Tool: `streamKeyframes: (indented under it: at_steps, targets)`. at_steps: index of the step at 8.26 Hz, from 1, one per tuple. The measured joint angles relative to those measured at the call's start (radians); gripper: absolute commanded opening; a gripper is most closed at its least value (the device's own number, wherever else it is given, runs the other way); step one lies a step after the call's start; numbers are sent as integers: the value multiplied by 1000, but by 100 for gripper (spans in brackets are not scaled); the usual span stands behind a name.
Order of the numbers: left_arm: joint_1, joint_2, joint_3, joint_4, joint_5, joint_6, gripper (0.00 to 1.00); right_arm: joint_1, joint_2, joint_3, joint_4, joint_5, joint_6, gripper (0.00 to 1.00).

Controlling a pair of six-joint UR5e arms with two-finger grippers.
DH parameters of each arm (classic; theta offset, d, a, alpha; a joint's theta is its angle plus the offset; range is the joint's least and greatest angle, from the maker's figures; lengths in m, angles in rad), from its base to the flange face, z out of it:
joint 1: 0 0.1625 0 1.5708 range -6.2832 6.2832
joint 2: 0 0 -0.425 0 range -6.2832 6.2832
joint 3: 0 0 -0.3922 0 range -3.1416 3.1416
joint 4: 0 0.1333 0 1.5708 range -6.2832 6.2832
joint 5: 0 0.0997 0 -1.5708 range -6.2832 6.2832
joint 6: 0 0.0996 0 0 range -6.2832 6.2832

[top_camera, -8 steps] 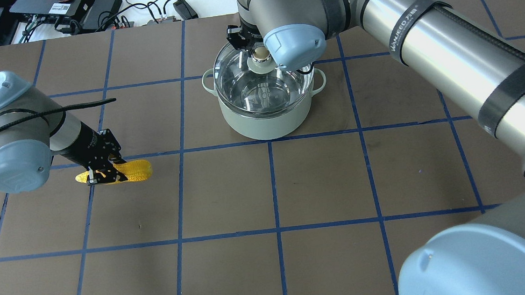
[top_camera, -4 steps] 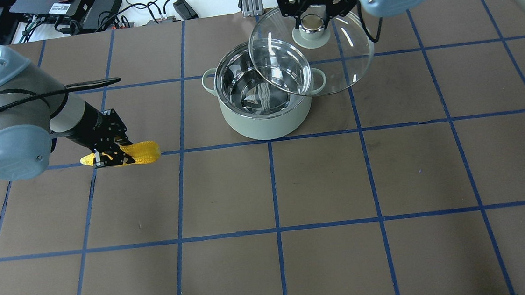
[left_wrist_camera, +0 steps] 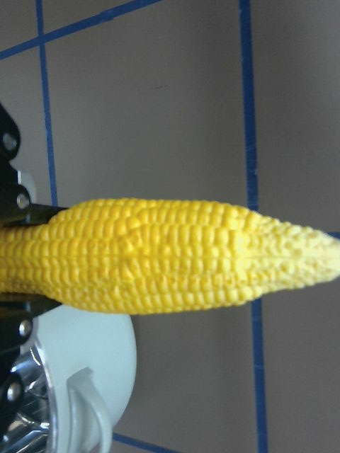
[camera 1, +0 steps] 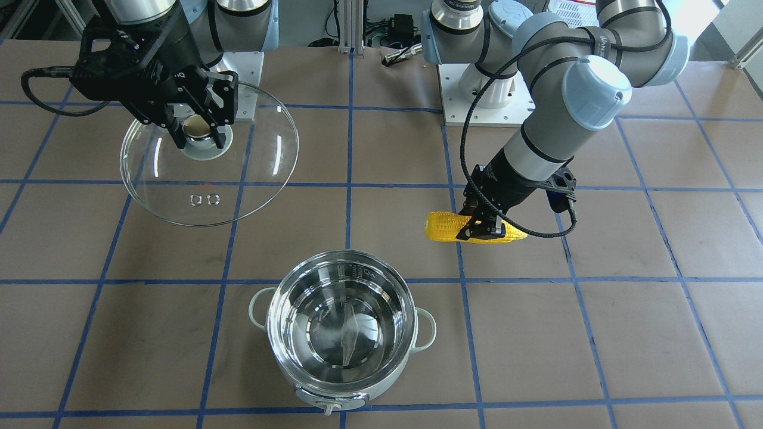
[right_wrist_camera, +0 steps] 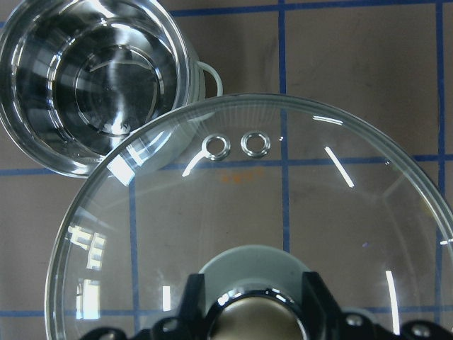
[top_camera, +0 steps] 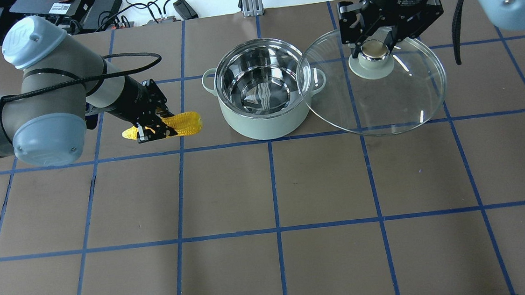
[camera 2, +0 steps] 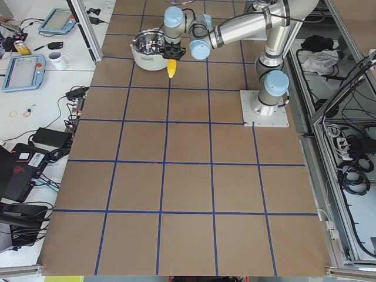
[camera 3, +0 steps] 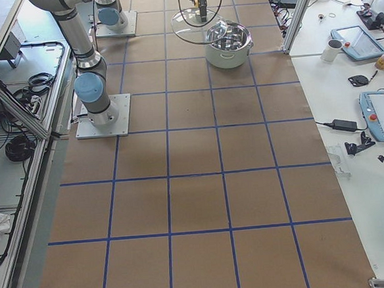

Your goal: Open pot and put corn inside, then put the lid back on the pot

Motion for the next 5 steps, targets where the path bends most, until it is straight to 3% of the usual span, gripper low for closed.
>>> streamKeyframes:
  at_steps: [2, 5]
  targets:
    - [-56, -32, 89, 30, -49, -39, 0, -15, -23, 32, 7, -1, -23, 36]
    - [-144, -148, 315, 59, -100, -104, 0, -36, -29, 35, 8, -39, -61, 36]
